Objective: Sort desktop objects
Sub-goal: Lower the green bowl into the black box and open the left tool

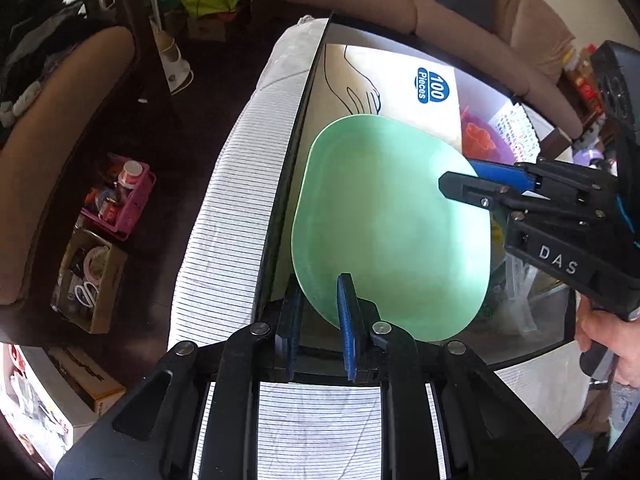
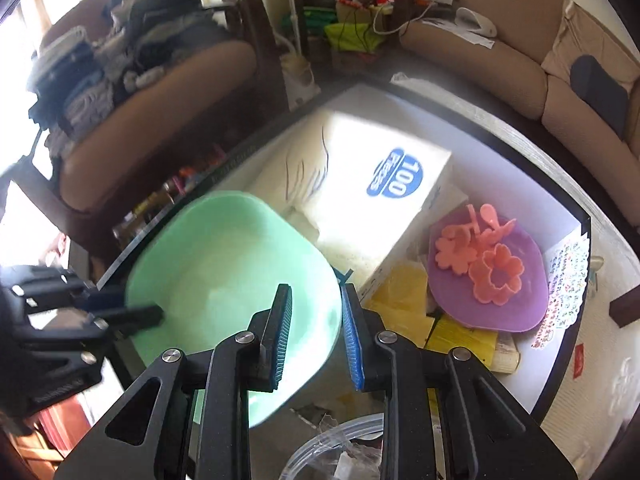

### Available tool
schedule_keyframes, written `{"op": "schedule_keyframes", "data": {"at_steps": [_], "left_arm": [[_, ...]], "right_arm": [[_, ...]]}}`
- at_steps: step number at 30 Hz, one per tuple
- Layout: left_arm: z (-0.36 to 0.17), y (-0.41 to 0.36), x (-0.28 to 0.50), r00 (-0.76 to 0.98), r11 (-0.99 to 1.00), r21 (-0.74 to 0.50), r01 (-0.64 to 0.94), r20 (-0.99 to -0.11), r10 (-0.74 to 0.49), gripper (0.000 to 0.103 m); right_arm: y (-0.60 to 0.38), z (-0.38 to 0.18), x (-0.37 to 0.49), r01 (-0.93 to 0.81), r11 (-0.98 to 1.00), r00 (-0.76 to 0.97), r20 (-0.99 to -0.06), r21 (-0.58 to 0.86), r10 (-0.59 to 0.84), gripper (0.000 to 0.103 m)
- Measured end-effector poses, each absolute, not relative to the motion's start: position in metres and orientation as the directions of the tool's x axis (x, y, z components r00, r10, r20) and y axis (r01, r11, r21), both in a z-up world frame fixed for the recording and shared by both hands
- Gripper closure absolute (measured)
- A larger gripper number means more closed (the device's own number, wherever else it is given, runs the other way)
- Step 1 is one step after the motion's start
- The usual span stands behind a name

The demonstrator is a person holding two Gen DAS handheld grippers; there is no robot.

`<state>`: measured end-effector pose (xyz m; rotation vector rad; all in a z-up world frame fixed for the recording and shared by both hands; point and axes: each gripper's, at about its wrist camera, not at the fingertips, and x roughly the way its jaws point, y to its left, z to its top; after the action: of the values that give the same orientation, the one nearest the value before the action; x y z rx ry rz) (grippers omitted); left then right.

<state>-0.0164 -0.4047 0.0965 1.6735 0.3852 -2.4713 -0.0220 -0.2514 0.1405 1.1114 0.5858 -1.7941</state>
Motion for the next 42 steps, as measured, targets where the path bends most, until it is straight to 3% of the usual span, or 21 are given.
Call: {"op": "schedule_keyframes", "data": {"at_steps": [5,12,21,25,30,37,42], "left_arm": [[0.117,-0.394,-0.002,-0.391,-0.965,-0.113,0.235,-0.92,0.013,0.087],[0.145,-0.389,0.011,-0.445,-0.972,-0.055,0.227,-0.894,-0.053,0.073],[0.149,-0.385,0.013,-0.449,-0.972,-0.074,0.225,-0.893,-0.036,0.07],[0.143,-0.375,0.014,-0.446,-0.975,-0.092,0.203,-0.895,-0.008,0.063],[0.142,-0.376,0.011,-0.457,-0.968,-0.119,0.219,-0.89,0.006,0.061],[0.159,-0.396,-0.058,-0.505,-0.962,-0.115,0.248,-0.863,-0.027,0.061],[0.14,-0.391,-0.138,-0.424,-0.974,0.072,0.215,-0.892,-0.16,0.062]], "right_arm": [[-0.247,0.134,-0.012,0.889,-0.456,-0.191,-0.884,0.028,-0.426,0.081],[-0.252,0.14,-0.004,0.898,-0.438,-0.224,-0.89,-0.031,-0.397,0.077],[-0.215,0.178,-0.016,0.867,-0.493,-0.205,-0.851,0.072,-0.484,0.071],[-0.182,0.197,-0.027,0.84,-0.522,-0.187,-0.824,0.148,-0.535,0.065],[-0.158,0.204,-0.031,0.827,-0.534,-0.183,-0.813,0.176,-0.553,0.061],[-0.184,0.206,-0.049,0.833,-0.541,-0.236,-0.813,0.113,-0.532,0.061],[-0.223,0.19,-0.098,0.794,-0.602,-0.26,-0.849,0.083,-0.46,0.061]]}}
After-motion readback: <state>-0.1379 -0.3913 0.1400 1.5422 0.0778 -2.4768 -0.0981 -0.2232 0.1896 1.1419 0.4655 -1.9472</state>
